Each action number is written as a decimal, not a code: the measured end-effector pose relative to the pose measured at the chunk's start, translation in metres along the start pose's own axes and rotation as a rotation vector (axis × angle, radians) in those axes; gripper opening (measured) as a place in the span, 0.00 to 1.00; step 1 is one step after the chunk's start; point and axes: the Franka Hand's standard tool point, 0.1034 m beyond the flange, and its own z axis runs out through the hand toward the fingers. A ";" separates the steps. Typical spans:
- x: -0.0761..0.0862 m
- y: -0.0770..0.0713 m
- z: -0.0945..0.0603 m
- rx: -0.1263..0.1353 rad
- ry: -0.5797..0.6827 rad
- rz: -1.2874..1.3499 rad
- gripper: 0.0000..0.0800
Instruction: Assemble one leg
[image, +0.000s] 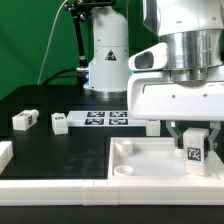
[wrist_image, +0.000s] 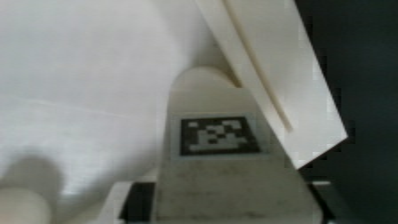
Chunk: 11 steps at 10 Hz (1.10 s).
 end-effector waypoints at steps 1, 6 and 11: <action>0.000 0.001 0.000 -0.006 0.004 0.124 0.36; 0.000 0.001 0.000 -0.007 0.001 0.169 0.47; -0.003 -0.003 -0.001 -0.007 0.002 -0.254 0.81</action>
Offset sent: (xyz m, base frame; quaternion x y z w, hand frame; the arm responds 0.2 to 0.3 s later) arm 0.0002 -0.0006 -0.0060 -0.0047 0.0154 0.1220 0.9924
